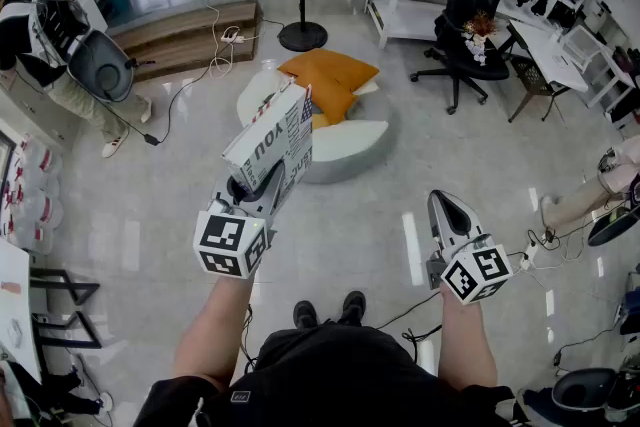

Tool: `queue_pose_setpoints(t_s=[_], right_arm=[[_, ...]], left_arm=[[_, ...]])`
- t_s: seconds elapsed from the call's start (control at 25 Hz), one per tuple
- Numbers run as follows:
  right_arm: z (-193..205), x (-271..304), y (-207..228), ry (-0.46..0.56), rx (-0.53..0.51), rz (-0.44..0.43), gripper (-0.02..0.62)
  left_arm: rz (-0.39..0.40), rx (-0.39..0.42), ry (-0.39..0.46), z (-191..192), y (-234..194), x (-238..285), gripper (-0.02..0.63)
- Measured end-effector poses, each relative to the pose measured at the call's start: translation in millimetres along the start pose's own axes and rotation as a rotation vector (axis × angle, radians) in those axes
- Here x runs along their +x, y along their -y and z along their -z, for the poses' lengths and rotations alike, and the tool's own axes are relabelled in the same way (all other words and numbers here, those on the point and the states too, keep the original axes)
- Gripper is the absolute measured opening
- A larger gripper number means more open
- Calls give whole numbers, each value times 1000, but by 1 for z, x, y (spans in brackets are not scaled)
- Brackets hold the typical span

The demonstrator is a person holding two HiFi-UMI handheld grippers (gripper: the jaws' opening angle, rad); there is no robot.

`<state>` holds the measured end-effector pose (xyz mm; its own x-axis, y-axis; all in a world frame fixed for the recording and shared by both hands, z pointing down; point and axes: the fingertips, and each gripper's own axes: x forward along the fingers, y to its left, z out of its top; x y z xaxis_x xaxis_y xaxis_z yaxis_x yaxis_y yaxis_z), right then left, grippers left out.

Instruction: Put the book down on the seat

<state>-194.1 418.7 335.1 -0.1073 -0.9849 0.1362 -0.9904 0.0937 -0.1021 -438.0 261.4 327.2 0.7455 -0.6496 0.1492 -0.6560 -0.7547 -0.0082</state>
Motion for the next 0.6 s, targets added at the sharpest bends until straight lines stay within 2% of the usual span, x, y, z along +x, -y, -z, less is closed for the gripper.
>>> queue_pose_setpoints(t_s=[0.2, 0.44, 0.6], right_arm=[[0, -8, -16, 5, -3, 6, 12], [3, -23, 10, 12, 23, 34, 12], [-1, -32, 19, 19, -11, 8, 13]], left_arm=[[10, -19, -25, 16, -1, -9, 156], [32, -3, -41, 16, 25, 9, 156], [38, -3, -56, 17, 45, 21, 156]])
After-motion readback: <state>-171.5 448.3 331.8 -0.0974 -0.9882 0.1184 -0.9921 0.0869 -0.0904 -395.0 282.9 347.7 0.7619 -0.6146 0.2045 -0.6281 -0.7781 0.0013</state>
